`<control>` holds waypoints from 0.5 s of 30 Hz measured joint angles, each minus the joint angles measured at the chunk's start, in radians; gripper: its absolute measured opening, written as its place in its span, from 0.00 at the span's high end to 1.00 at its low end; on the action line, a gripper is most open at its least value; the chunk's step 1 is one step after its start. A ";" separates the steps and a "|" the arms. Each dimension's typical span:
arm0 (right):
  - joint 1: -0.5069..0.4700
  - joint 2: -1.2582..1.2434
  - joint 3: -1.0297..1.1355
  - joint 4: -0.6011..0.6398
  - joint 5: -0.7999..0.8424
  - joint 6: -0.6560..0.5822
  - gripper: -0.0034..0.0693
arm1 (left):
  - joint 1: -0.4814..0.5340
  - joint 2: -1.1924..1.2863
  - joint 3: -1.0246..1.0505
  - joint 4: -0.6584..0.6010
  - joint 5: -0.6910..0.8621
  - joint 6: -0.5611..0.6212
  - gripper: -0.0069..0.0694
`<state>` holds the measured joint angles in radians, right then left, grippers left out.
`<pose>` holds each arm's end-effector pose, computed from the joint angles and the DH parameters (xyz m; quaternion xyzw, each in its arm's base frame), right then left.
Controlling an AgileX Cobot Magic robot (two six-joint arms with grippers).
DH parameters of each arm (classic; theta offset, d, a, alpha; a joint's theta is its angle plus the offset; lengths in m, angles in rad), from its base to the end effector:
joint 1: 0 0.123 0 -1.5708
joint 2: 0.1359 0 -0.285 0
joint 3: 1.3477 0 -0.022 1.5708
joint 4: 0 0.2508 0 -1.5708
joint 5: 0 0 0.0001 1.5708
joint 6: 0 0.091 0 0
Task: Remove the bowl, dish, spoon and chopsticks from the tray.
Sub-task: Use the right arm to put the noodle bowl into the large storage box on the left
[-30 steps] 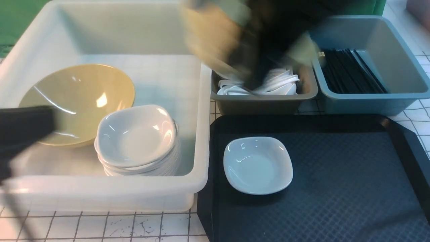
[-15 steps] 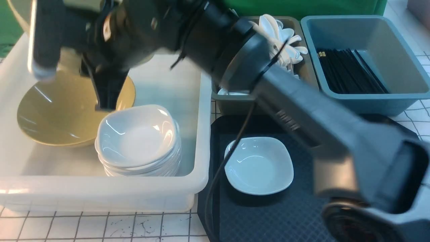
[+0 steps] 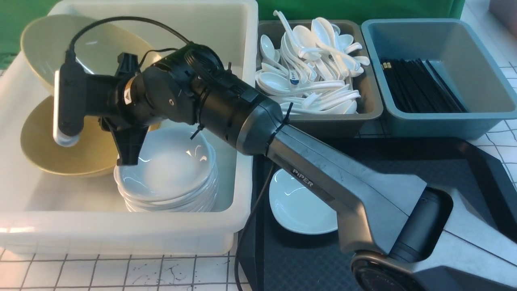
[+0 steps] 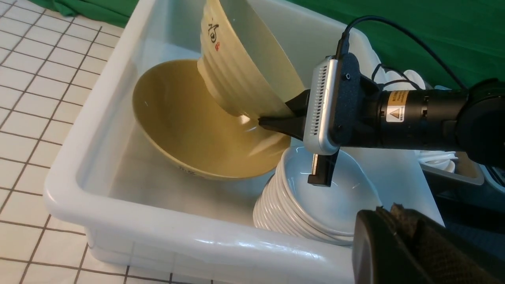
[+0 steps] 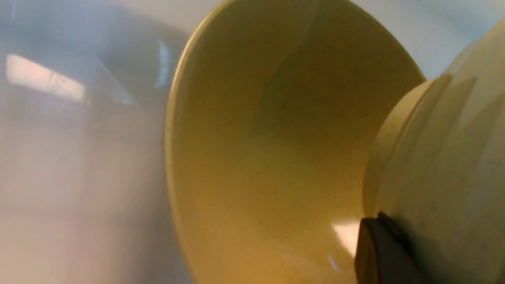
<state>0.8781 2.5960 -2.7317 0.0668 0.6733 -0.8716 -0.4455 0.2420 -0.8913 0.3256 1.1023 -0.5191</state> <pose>0.3694 0.4511 0.2738 -0.6427 0.5513 0.0332 0.5310 0.0006 0.0285 0.3834 -0.0516 0.8117 -0.1171 0.5699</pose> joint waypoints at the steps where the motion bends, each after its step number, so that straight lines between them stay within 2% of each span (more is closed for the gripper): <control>1: 0.000 0.001 0.000 0.000 -0.004 0.000 0.87 | 0.000 0.000 0.000 0.000 0.000 0.000 0.91; 5: 0.000 0.003 0.000 0.000 -0.016 -0.003 0.76 | 0.000 0.000 0.000 -0.004 -0.001 0.001 0.91; 6: 0.000 0.003 -0.001 0.000 -0.016 -0.003 0.76 | 0.000 0.000 0.000 -0.004 -0.001 0.001 0.91; 11: 0.001 0.001 -0.001 0.000 -0.024 0.007 0.57 | 0.000 0.000 0.000 -0.008 -0.014 0.002 0.91; 12: 0.001 0.001 -0.001 0.000 -0.024 0.007 0.56 | 0.000 0.000 0.000 -0.008 -0.015 0.002 0.91; 15: 0.005 -0.021 -0.003 -0.004 0.012 0.022 0.46 | 0.000 0.000 0.000 -0.011 -0.017 0.003 0.91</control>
<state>0.8826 2.5747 -2.7345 0.0626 0.6850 -0.8499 -0.4455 0.2420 -0.8913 0.3141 1.0856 -0.5159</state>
